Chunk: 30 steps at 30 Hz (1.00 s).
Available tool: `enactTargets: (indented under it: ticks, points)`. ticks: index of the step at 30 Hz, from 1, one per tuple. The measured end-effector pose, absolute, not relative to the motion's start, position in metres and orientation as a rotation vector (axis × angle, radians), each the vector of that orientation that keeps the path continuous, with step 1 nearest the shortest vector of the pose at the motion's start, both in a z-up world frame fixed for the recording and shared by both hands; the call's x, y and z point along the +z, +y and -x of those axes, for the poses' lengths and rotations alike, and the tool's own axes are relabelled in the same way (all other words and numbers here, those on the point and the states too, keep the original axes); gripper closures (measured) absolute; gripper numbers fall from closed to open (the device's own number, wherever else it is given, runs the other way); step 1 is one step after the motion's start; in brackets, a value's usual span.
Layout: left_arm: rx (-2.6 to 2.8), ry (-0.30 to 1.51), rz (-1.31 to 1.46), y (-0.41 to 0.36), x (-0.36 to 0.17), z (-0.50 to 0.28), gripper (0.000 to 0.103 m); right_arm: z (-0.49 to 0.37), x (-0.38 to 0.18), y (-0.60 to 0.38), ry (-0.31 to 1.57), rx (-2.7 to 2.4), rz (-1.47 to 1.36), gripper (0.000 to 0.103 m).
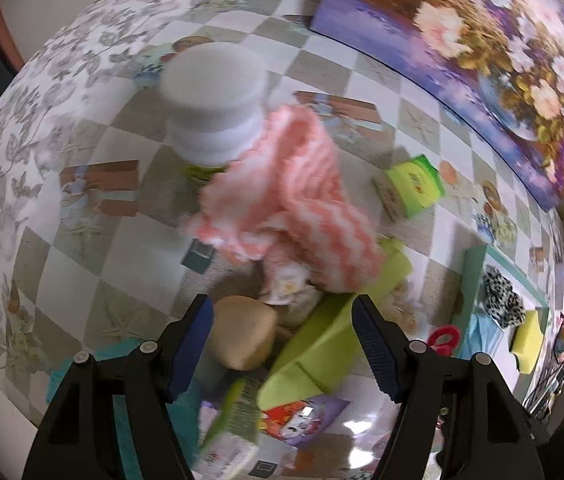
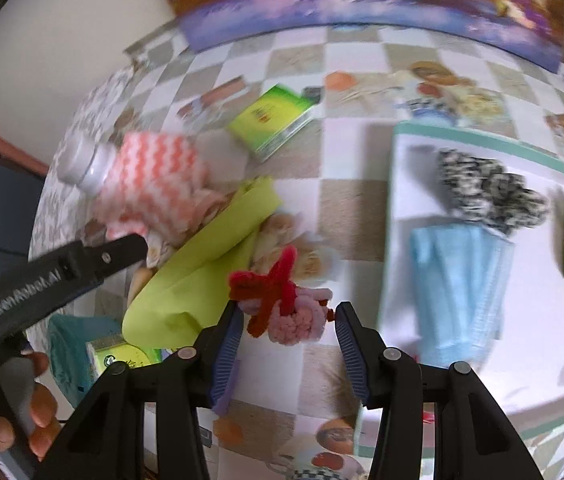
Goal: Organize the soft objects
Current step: 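Lift the red toy toward the tray with the right tool while the left tool grasps the green cloth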
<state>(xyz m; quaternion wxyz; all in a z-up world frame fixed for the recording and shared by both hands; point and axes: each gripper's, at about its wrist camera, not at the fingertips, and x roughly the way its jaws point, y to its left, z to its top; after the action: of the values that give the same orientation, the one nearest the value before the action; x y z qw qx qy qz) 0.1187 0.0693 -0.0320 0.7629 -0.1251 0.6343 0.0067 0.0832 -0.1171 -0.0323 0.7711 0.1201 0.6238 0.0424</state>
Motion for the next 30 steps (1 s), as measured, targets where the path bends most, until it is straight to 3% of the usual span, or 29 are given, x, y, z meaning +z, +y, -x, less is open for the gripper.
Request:
enactTargets:
  ticks: [18, 20, 22, 30]
  points:
    - [-0.08, 1.422, 0.015, -0.008, -0.056, -0.116, 0.031, -0.063, -0.006, -0.164, 1.28, -0.011, -0.329, 0.052]
    - [-0.078, 1.431, -0.003, -0.013, -0.063, -0.116, 0.035, -0.064, -0.005, -0.165, 1.274, -0.016, -0.327, 0.052]
    - [-0.077, 1.447, -0.011, -0.018, -0.071, -0.118, 0.046, -0.064, -0.003, -0.167, 1.268, -0.024, -0.323, 0.052]
    - [-0.054, 1.44, -0.05, -0.028, -0.088, -0.119, 0.048, -0.066, 0.001, -0.172, 1.257, -0.022, -0.328, 0.053]
